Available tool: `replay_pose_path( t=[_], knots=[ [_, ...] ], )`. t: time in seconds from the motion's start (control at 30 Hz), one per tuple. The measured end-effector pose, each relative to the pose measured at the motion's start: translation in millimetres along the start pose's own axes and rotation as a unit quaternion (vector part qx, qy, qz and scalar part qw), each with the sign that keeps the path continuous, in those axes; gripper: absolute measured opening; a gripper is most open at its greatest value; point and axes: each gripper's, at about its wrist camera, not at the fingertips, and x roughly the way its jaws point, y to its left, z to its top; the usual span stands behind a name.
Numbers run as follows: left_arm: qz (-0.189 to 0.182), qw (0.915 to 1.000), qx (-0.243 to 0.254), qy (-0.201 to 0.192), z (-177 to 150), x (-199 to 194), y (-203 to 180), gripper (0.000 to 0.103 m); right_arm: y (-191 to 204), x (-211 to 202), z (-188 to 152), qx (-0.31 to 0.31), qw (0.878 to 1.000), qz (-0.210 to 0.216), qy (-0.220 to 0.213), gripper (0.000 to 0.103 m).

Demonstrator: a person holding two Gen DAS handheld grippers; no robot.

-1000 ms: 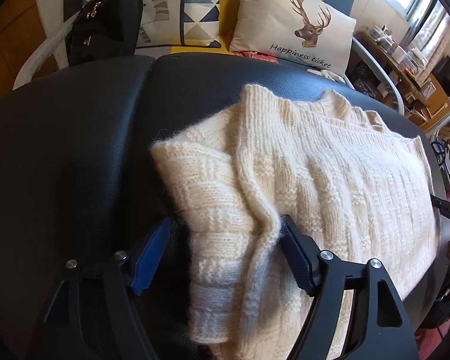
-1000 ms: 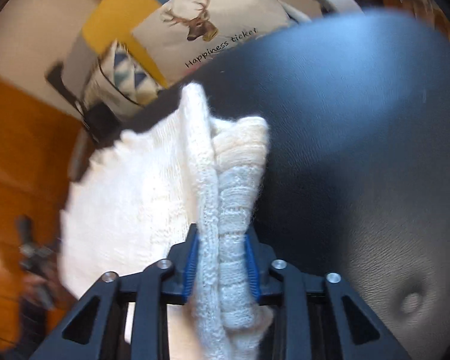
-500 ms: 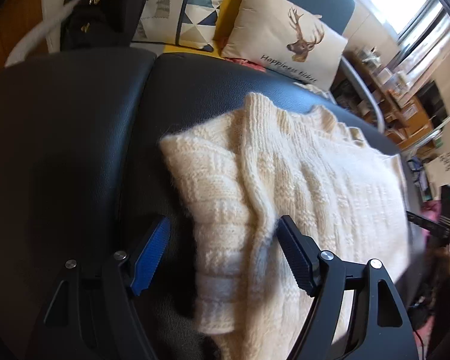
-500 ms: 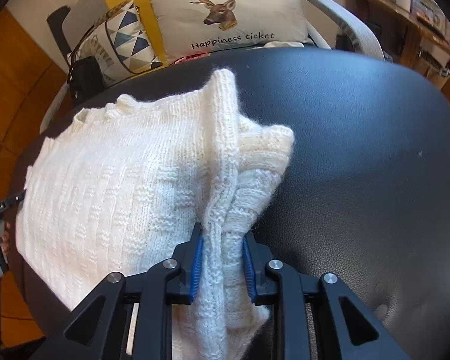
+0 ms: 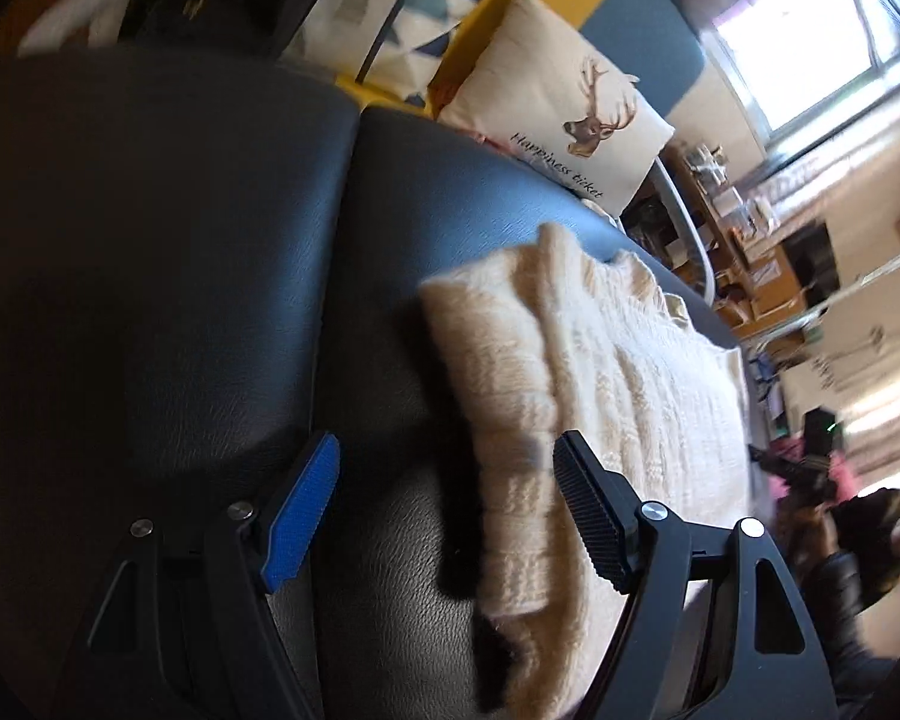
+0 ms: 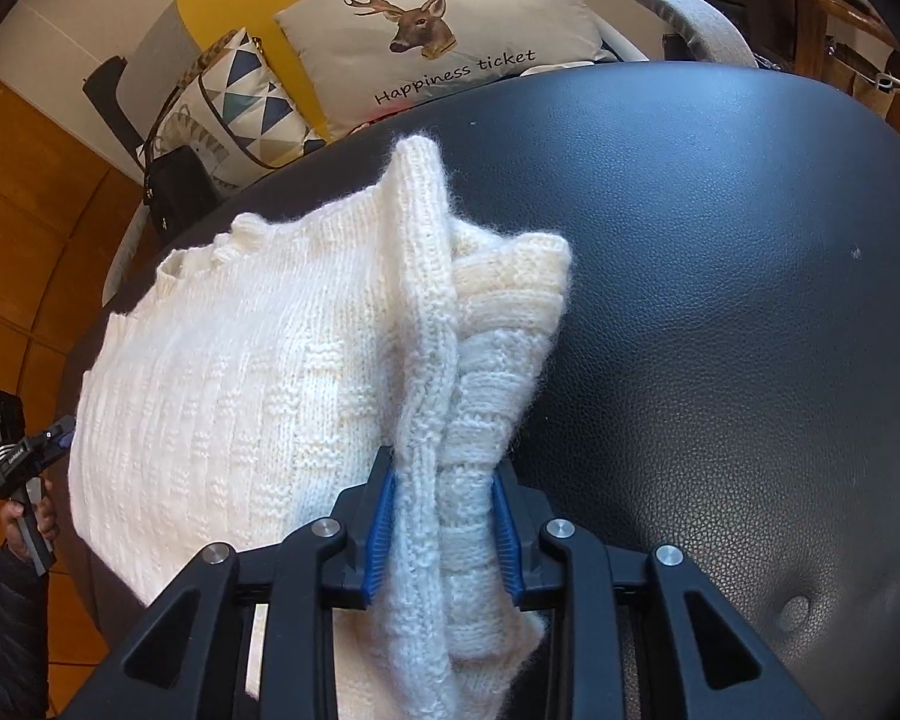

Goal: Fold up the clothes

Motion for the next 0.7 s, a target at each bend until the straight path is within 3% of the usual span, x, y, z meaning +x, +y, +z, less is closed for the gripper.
replay_pose_path(
  t=[0.27,0.5,0.6,0.7],
  knots=[
    [-0.062,0.9961,-0.062,0.009,3.6,6.6,12.1,0.077,-1.2,1.8,-1.1,0.002,1.000,0.002,-0.005,0.029],
    [-0.117,0.9910,-0.052,0.038,13.2,16.8,-5.9,0.077,-2.2,1.6,-1.9,0.005,1.000,0.007,-0.009,0.030],
    [-0.111,0.9915,-0.036,0.057,17.0,28.8,-18.3,0.077,-2.3,1.4,-2.3,0.006,1.000,0.007,-0.010,0.030],
    [-0.137,0.9875,-0.040,0.066,18.0,36.1,-23.7,0.077,-1.9,1.0,-2.4,0.005,1.000,0.007,-0.010,0.030]
  ],
)
